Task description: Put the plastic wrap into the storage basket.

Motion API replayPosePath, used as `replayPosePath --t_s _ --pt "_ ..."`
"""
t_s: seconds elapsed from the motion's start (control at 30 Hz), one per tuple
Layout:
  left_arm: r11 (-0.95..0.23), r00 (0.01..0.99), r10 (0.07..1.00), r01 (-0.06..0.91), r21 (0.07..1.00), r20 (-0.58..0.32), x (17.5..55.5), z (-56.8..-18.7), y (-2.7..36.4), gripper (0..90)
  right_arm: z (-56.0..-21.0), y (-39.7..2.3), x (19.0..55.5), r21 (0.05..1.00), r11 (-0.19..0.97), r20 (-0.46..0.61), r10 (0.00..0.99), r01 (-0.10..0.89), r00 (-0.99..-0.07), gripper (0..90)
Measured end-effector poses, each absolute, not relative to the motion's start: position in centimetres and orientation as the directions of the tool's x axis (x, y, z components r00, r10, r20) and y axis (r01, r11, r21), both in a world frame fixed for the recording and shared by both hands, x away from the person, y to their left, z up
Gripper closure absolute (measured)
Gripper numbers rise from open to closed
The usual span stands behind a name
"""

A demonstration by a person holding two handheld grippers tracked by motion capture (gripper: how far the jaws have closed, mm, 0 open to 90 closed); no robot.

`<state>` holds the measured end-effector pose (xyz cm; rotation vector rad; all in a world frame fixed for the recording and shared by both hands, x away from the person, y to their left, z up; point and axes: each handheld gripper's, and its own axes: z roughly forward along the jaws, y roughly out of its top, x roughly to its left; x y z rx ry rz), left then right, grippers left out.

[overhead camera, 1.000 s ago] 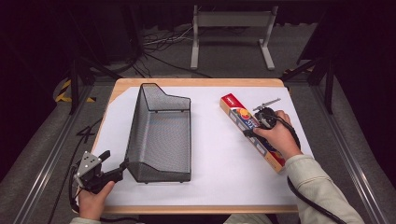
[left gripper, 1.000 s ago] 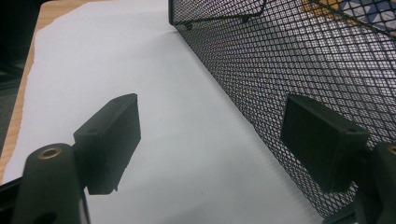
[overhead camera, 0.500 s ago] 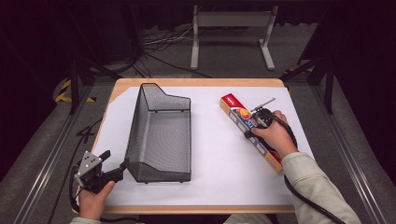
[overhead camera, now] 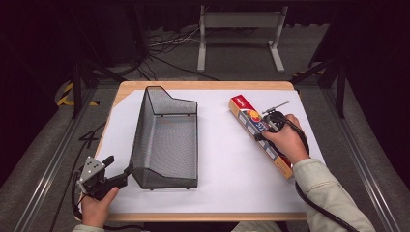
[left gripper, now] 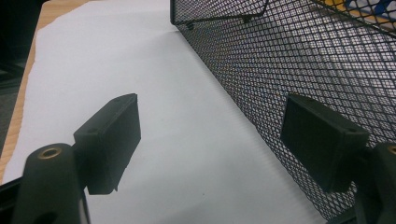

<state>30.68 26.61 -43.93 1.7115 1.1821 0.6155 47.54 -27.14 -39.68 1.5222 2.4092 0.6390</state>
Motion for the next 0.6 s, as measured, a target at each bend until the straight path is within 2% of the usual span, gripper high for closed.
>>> replayPosePath --t_s 0.33,0.6 --pt "-0.083 0.380 0.919 0.446 0.891 -0.104 30.8 -43.9 26.8 21.5 -36.1 -26.9 46.3 0.516 0.271 0.122 0.916 0.813 -0.382 40.3" --pt "-0.077 0.374 0.921 0.448 0.891 -0.109 30.8 -44.0 26.8 21.7 -34.3 -26.5 45.7 0.530 0.283 0.102 0.915 0.800 -0.391 40.2"
